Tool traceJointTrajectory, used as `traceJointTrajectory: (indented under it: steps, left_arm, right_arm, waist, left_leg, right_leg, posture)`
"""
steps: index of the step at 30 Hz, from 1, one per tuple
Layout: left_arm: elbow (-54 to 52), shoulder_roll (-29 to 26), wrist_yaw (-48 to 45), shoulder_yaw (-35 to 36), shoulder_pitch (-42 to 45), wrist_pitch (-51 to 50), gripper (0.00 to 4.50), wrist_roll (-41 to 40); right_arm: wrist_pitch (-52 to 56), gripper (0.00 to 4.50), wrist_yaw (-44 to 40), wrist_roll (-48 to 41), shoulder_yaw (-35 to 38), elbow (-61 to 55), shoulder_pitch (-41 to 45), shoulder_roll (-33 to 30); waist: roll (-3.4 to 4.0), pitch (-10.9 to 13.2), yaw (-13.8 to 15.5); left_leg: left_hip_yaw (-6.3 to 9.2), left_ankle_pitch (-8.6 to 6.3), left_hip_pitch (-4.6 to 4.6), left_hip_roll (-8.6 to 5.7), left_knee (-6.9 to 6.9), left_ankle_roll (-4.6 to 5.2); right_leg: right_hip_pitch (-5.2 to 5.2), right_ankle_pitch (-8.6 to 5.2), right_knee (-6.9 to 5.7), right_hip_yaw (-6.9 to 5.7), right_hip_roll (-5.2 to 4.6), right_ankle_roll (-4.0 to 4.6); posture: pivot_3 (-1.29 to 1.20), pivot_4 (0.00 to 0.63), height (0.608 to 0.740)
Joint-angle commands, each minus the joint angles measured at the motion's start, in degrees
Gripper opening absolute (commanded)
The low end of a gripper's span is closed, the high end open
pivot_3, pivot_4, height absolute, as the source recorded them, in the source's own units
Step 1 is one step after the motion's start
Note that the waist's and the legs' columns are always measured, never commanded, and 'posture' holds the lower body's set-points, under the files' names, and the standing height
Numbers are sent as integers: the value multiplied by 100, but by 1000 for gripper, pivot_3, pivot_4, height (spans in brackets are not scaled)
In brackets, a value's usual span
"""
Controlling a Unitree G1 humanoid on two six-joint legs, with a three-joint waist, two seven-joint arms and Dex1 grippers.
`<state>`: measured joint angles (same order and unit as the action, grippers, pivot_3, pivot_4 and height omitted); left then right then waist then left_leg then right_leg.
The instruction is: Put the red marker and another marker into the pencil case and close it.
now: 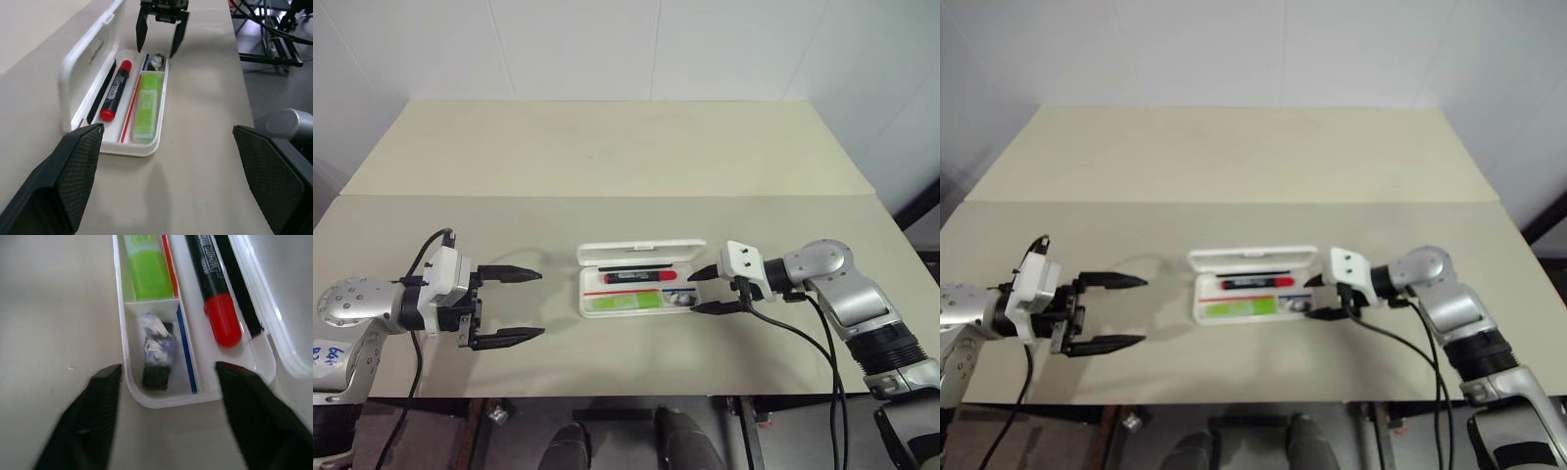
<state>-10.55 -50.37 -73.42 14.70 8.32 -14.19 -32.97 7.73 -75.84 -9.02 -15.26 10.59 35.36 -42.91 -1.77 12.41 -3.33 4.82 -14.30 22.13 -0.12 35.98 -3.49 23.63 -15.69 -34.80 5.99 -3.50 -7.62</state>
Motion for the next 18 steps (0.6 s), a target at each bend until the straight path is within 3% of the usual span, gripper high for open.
traceJointTrajectory:
  steps: [1,8,12,15,18]
  left_arm:
    - [-93,-95,10,119,72,25,4500,-42]
    - [145,12,171,75,452,30,4500,-16]
    - [449,91,299,49,849,60,4500,-2]
    - [695,130,374,-1,1080,129,3878,94]
    - [892,140,318,-85,1294,173,2925,148]
  right_arm:
    - [-40,4475,-128,-161,281,-142,185,-66]
    - [612,4475,-176,-1638,1421,-732,-9,71]
    - [658,4475,-460,-1965,1816,-812,-430,-172]
    - [543,4500,-513,-1954,1923,-689,-616,-258]
    - [245,4500,-393,-1851,2026,-650,-741,-205]
  waist:
    - [0,0,-2]
    - [1,1,12]
    - [0,0,45]
    - [0,0,31]
    - [1,0,0]
  left_leg:
    - [0,0,0,0,0,0]
    - [2,0,-1,0,2,0]
    - [6,0,-2,0,3,0]
    - [5,0,0,-2,3,0]
    - [3,0,-1,-2,3,0]
  right_leg:
    - [1,2,-4,0,0,-3]
    - [0,4,-11,0,0,-7]
    - [-2,11,-12,-6,0,-21]
    - [-2,11,-9,-7,-1,-21]
    - [-1,13,-12,-5,1,-25]
  posture:
    - [0,150,740]
    - [0,150,740]
    - [0,150,740]
    - [0,150,740]
    - [0,150,740]
